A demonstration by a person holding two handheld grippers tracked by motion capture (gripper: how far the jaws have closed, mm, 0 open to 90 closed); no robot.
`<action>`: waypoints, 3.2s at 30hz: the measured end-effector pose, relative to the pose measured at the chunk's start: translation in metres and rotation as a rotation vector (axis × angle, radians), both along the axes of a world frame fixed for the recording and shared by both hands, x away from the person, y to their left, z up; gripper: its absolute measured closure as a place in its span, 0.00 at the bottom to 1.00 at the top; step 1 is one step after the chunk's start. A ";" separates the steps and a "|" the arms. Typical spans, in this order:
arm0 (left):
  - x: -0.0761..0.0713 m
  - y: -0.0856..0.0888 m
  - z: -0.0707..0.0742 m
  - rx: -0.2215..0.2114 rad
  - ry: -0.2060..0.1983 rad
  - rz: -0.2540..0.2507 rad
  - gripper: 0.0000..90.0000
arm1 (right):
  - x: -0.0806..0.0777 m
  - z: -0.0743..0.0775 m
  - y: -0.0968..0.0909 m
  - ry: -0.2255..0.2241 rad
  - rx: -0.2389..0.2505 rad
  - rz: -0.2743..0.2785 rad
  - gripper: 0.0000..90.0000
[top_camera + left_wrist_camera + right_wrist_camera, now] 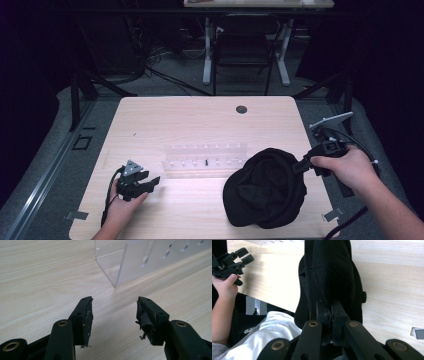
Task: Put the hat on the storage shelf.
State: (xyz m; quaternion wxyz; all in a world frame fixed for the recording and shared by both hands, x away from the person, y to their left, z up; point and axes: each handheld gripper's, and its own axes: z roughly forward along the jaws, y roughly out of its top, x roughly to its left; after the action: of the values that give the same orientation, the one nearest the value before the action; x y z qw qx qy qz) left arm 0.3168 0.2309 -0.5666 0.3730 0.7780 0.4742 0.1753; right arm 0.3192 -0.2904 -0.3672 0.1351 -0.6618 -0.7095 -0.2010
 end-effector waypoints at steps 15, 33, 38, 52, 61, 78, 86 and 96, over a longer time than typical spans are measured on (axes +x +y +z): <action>0.000 0.000 0.000 0.000 -0.001 0.001 0.52 | 0.000 0.022 -0.008 -0.003 0.105 -0.028 0.97; 0.000 0.000 0.000 0.000 0.002 -0.001 0.52 | 0.001 0.033 -0.023 0.003 0.358 -0.069 0.97; 0.000 0.000 0.000 -0.001 0.004 -0.003 0.52 | 0.002 0.033 -0.020 0.000 0.462 -0.059 0.97; 0.000 0.000 0.000 -0.006 -0.001 -0.001 0.51 | 0.011 0.051 0.003 -0.084 0.639 0.001 0.97; 0.000 0.000 0.001 -0.012 0.000 -0.002 0.51 | 0.025 0.058 0.018 -0.114 0.697 0.025 0.97; 0.001 0.000 0.000 -0.014 0.002 -0.008 0.51 | 0.065 0.066 0.050 -0.178 0.727 0.026 0.97; 0.001 -0.001 0.000 -0.019 0.001 -0.010 0.51 | 0.081 0.066 0.059 -0.199 0.736 0.013 0.97; -0.004 -0.014 0.007 0.007 -0.037 -0.059 0.51 | 0.103 0.054 0.069 -0.202 0.759 0.009 0.97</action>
State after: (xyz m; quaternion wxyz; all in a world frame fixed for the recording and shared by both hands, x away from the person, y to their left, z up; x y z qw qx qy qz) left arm 0.3125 0.2165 -0.5594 0.3841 0.7894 0.4435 0.1804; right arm 0.4223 -0.2216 -0.3127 0.3007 -0.5384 -0.5973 -0.5127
